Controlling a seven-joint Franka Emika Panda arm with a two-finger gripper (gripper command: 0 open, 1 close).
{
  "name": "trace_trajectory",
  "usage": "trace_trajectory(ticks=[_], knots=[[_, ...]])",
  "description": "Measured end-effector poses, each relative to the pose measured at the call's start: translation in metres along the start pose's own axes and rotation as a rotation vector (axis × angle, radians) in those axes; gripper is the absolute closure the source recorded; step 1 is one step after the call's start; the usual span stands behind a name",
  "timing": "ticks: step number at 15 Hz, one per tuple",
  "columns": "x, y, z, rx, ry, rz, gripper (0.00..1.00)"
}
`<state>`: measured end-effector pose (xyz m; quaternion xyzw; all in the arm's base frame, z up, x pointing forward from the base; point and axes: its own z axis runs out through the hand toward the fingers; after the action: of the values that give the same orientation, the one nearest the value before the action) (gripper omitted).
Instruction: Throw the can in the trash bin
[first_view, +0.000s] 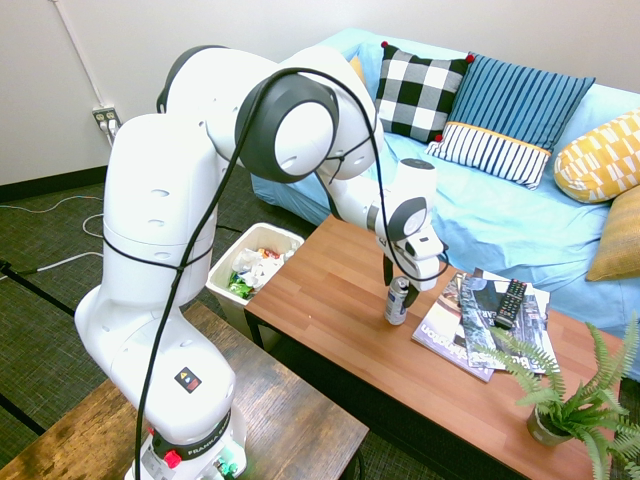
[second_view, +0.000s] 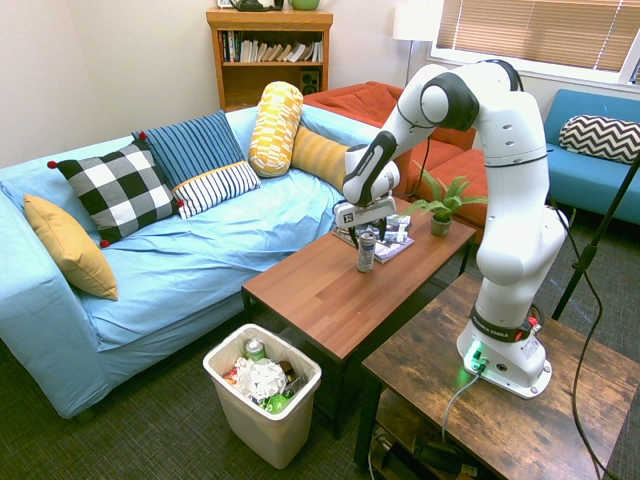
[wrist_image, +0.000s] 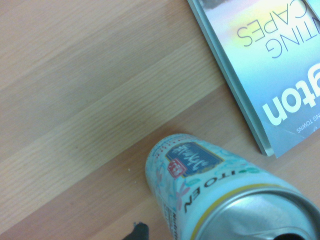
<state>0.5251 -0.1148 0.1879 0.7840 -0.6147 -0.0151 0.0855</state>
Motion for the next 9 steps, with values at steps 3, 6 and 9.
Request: trace_trajectory(ticks=[3,6,9], knots=[[-0.0003,-0.0007,0.0012,0.005,-0.001,0.004,1.0],[0.0018,-0.0009,0.0041,0.011,-0.001,0.011,1.0],[0.0031,-0.0009,0.0049,0.016,-0.003,0.018,1.0]])
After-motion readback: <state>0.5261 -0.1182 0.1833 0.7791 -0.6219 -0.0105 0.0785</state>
